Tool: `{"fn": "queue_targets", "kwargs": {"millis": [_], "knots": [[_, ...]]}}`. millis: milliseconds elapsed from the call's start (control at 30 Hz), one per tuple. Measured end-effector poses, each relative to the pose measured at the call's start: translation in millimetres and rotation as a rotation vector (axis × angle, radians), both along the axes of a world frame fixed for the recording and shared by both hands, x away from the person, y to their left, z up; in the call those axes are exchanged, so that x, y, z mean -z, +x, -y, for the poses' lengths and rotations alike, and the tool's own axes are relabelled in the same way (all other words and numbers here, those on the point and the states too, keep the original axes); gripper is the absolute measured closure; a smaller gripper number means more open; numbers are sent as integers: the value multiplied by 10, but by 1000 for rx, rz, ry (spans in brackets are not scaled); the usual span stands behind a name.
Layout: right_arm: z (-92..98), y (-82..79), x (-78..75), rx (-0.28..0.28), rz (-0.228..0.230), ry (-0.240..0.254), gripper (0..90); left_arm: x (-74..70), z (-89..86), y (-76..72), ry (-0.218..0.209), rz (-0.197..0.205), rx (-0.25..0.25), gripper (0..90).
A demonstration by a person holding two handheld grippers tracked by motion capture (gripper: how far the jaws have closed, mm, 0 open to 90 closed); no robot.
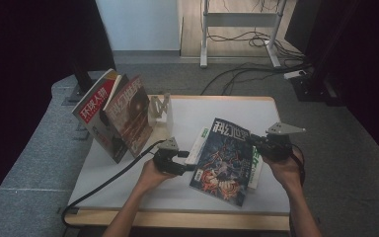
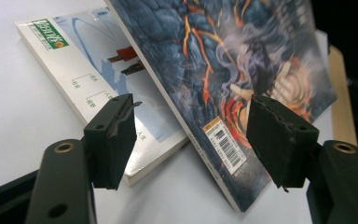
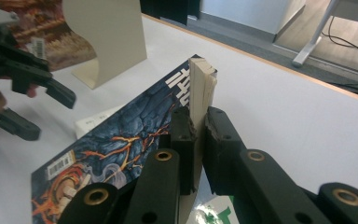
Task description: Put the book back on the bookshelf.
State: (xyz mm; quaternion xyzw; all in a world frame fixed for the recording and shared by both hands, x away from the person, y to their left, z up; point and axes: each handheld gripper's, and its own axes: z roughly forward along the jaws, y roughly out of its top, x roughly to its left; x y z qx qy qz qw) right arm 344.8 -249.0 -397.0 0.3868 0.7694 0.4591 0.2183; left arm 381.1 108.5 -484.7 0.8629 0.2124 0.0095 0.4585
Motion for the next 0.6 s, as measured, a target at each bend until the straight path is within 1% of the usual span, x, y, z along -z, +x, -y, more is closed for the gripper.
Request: {"fn": "queue_targets", "kwargs": {"millis": [33, 67, 167, 200, 333, 367, 400, 433, 467, 500, 533, 567, 600], "knots": [[-1, -10, -15, -3, 1, 3, 816, -19, 10, 4, -22, -2, 3, 323], [-2, -19, -29, -7, 5, 7, 815, -40, 20, 25, -34, -12, 8, 326], [-8, -56, -73, -21, 9, 13, 814, -73, 75, 68, -17, -8, 13, 324], [-10, -68, -89, -24, 11, 14, 814, -76, 93, 86, -12, -15, 15, 325], [-17, -117, -152, -46, 23, 23, 813, -28, 193, 164, 24, -28, 24, 318], [-20, -129, -168, -50, 26, 26, 813, -8, 214, 178, 23, -27, 22, 317], [-23, -142, -183, -55, 30, 26, 813, 10, 228, 200, 11, -39, 27, 320], [-26, -155, -197, -62, 34, 28, 813, 26, 243, 223, 7, -55, 32, 320], [-31, -169, -211, -68, 38, 28, 813, 45, 259, 237, 9, -55, 30, 320], [-36, -183, -224, -74, 42, 26, 812, 61, 267, 253, 6, -59, 37, 328], [-38, -196, -236, -79, 44, 28, 812, 74, 273, 272, 0, -75, 48, 341], [-41, -208, -247, -84, 47, 30, 812, 83, 283, 281, -1, -83, 50, 355], [-42, -221, -258, -88, 48, 32, 812, 91, 292, 287, 3, -80, 58, 374]]}}
